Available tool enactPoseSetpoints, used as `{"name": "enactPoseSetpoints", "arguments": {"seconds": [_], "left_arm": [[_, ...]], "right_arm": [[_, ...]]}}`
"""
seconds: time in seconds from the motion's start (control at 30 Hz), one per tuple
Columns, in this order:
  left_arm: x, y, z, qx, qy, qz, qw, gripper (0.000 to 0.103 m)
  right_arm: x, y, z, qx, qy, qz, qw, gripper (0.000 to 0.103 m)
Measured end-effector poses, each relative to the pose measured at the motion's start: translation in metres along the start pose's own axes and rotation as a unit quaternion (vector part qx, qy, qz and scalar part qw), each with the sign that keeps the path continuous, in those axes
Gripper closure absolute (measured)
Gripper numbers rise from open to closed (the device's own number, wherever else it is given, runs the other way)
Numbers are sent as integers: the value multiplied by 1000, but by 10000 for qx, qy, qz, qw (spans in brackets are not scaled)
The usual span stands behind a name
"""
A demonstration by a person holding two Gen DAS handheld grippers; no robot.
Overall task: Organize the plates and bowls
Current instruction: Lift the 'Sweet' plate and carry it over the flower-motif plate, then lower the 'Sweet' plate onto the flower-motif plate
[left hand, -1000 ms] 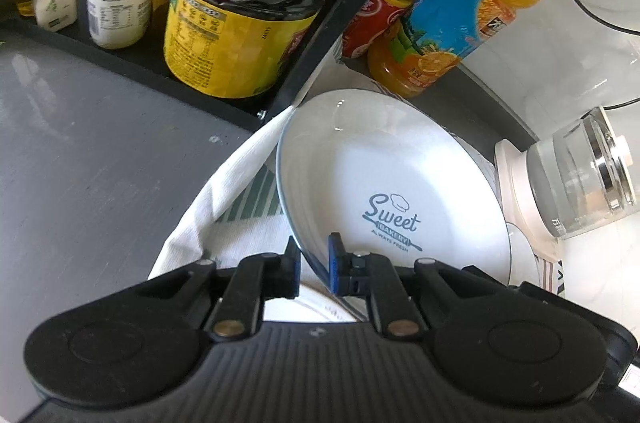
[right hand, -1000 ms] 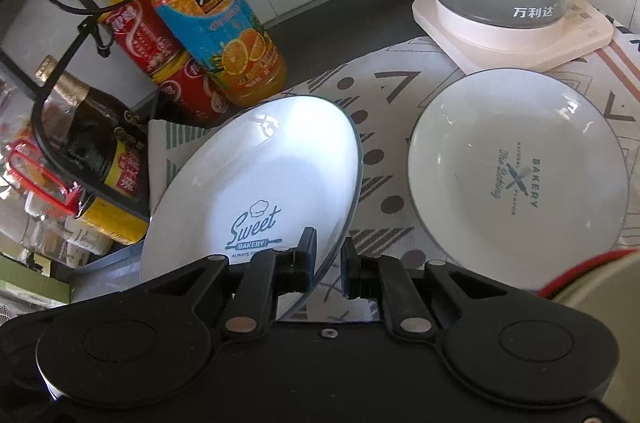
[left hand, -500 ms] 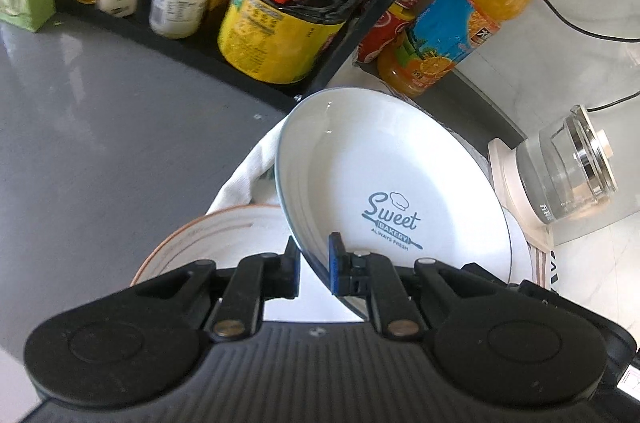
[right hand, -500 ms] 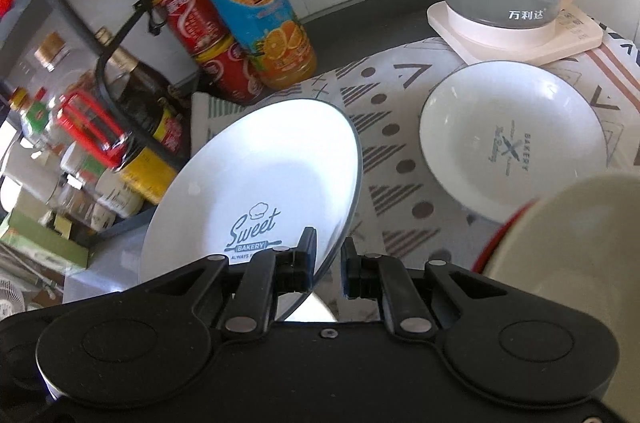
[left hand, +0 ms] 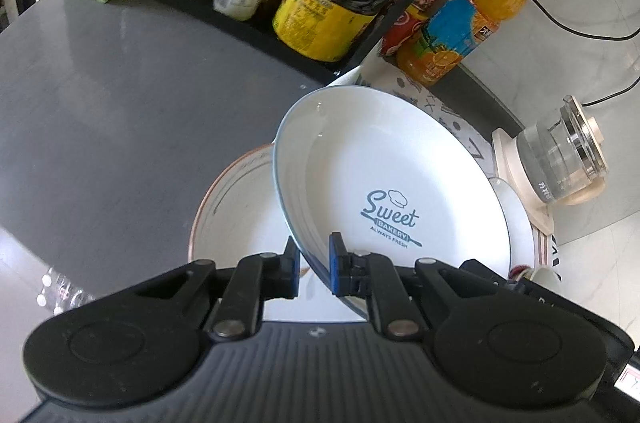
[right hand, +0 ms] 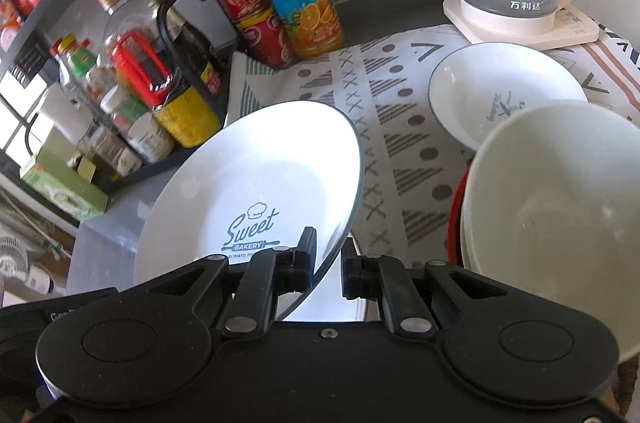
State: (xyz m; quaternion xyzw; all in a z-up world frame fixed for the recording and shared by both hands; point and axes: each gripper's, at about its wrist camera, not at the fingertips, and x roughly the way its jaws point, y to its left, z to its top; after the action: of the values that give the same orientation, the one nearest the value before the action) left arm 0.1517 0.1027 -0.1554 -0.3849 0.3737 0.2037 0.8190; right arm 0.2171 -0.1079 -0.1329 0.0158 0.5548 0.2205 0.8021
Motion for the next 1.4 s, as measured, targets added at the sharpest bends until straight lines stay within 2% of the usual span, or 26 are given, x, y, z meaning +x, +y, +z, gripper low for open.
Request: {"name": "enactPoseSetpoints", "arguments": {"seconds": [0.47,0.73,1.1,1.4], "left_arm": [[-15,15,-42,-93,148,151,9997,91],[-14,21,-57,-152,273,209,9993,91],[-3,24,-52,-124,350,224,9991,91],[9,24,-42,-35,442,397,9982,90]], "right_arm": [[-14,-5,-33,-163,127,-53,9998,92],[-13,-8,-39,-250,226,-126,9994,91],[-1,-4,-38,-359,331,-196,9986,91],[13,3,-35,-474,436,-227,9977,90]]}}
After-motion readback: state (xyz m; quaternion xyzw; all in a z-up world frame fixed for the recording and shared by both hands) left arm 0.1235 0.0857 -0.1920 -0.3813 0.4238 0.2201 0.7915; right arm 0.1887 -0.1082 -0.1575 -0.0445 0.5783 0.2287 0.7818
